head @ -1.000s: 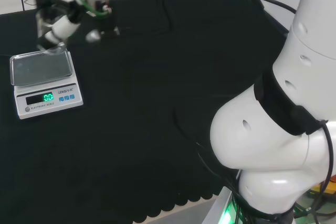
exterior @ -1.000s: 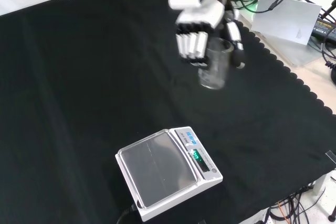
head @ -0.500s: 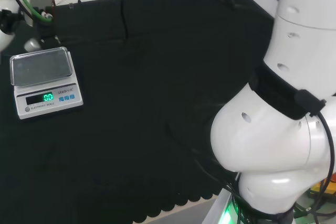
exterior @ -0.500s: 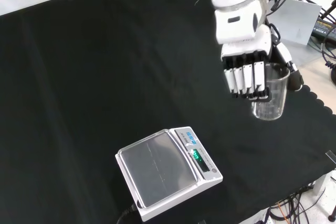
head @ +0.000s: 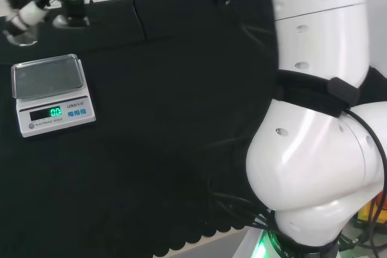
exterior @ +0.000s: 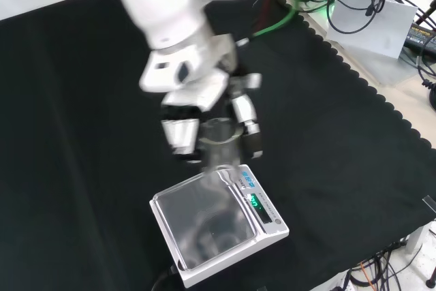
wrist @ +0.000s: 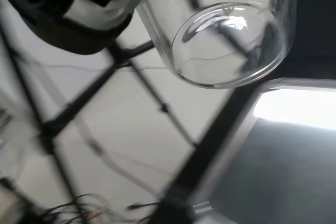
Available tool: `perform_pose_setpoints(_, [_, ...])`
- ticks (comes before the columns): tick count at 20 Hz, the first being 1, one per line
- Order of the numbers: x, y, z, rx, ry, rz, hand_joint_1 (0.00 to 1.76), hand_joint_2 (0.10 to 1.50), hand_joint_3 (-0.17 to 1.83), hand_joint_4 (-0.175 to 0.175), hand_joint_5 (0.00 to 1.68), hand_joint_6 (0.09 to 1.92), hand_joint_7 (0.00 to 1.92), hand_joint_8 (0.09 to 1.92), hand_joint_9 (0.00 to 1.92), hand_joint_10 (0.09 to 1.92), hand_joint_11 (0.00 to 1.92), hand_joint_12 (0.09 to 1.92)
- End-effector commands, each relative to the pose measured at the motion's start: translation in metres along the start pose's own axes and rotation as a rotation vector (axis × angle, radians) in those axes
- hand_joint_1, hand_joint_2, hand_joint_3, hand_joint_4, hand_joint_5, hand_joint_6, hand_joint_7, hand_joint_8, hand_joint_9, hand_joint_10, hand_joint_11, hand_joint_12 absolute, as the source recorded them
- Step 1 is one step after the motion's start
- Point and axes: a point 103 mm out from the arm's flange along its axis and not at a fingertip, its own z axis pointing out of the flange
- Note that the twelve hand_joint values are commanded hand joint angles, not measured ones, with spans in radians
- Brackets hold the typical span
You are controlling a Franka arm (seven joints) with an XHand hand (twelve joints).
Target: Put the beaker on the electronic balance.
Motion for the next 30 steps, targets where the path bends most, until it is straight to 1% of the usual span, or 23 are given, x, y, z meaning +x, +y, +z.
perform_pose_setpoints(1, [-0.097,0.014,0.070,0.135,-0.108,0.122,1.22,0.72,1.00,-0.096,0.79,1.49,0.97,1.54,1.14,1.38,1.21,1.06])
perform_pose_setpoints(4, [-0.093,0.012,0.075,0.140,-0.107,0.116,1.22,0.72,1.00,-0.095,0.79,1.49,0.97,1.54,1.14,1.38,1.21,1.06])
perform_pose_setpoints(9, [-0.075,0.010,0.080,0.151,-0.107,0.085,1.22,0.72,1.00,-0.094,0.80,1.49,0.97,1.54,1.14,1.38,1.21,1.06])
perform_pose_setpoints(12, [-0.069,0.007,0.087,0.170,-0.106,0.077,1.22,0.72,1.00,-0.093,0.80,1.49,0.97,1.54,1.14,1.38,1.21,1.06])
perform_pose_setpoints(17, [-0.071,0.003,0.103,0.199,-0.105,0.084,1.22,0.72,1.00,-0.094,0.80,1.49,0.98,1.54,1.14,1.38,1.21,1.06])
perform_pose_setpoints(23, [-0.077,0.001,0.112,0.209,-0.105,0.092,1.22,0.72,1.01,-0.094,0.80,1.49,0.98,1.54,1.14,1.38,1.21,1.06])
perform_pose_setpoints(26, [-0.077,0.001,0.110,0.212,-0.098,0.089,1.23,0.73,0.96,-0.107,0.79,1.47,0.99,1.49,1.13,1.35,1.23,1.04])
perform_pose_setpoints(27, [-0.078,0.000,0.110,0.213,-0.093,0.088,1.28,0.70,0.96,-0.133,0.71,1.50,0.99,1.44,1.13,1.34,1.24,1.02])
perform_pose_setpoints(28, [-0.079,0.000,0.109,0.219,-0.087,0.087,1.27,0.66,0.93,-0.153,0.64,1.53,0.95,1.47,1.12,1.32,1.25,1.01])
perform_pose_setpoints(29, [-0.079,-0.001,0.108,0.222,-0.088,0.086,1.22,0.61,0.90,-0.139,0.54,1.53,0.87,1.47,1.09,1.26,1.15,1.05])
perform_pose_setpoints(30, [-0.079,-0.003,0.107,0.219,-0.089,0.083,1.17,0.57,0.87,-0.113,0.43,1.47,0.79,1.42,1.03,1.18,1.02,1.11])
